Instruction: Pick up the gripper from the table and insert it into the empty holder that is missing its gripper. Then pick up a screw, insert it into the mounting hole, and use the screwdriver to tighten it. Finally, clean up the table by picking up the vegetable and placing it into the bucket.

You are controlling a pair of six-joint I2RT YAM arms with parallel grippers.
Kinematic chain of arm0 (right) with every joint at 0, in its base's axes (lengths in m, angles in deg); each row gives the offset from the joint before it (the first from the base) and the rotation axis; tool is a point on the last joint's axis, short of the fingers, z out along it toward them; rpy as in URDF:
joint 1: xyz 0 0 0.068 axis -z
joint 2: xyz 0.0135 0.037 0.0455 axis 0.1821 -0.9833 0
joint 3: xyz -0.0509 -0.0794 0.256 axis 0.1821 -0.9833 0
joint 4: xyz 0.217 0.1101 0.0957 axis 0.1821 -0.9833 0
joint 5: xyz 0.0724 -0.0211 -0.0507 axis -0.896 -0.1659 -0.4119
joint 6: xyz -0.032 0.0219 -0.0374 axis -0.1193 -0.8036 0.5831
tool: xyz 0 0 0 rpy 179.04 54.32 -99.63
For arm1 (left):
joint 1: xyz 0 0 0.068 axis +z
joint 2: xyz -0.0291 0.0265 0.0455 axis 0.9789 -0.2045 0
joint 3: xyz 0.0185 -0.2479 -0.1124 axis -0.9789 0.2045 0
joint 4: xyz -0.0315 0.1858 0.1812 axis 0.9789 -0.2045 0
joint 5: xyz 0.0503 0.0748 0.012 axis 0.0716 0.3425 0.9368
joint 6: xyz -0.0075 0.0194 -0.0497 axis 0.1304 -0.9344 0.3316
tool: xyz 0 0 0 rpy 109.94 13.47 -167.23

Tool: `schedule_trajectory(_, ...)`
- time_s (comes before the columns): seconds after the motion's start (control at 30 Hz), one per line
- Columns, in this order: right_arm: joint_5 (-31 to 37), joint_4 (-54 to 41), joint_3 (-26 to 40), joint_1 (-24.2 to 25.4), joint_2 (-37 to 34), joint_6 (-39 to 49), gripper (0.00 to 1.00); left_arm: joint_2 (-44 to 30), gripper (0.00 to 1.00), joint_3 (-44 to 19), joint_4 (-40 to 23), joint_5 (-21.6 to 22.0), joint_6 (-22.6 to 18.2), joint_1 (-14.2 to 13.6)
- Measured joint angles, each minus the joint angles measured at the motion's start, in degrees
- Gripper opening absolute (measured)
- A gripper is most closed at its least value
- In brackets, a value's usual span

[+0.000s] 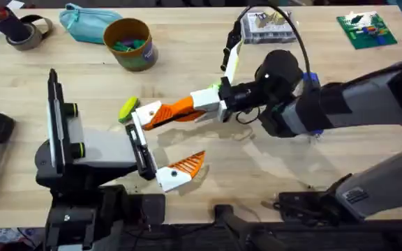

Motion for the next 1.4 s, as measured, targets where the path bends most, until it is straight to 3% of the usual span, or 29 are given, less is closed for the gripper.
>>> schedule_trajectory(0.77, 0.4, -1.4, 1.6, -0.4, -0.4, -1.2, 0.021, 0.0, 0.987, 0.0, 0.2, 0.8, -0.2, 0.2)
schedule_trajectory(1.4, 3.5, 1.2, -1.5, -0.9, 0.3, -3.0, 0.021, 0.0, 0.987, 0.0, 0.1, 0.2, 0.9, 0.2)
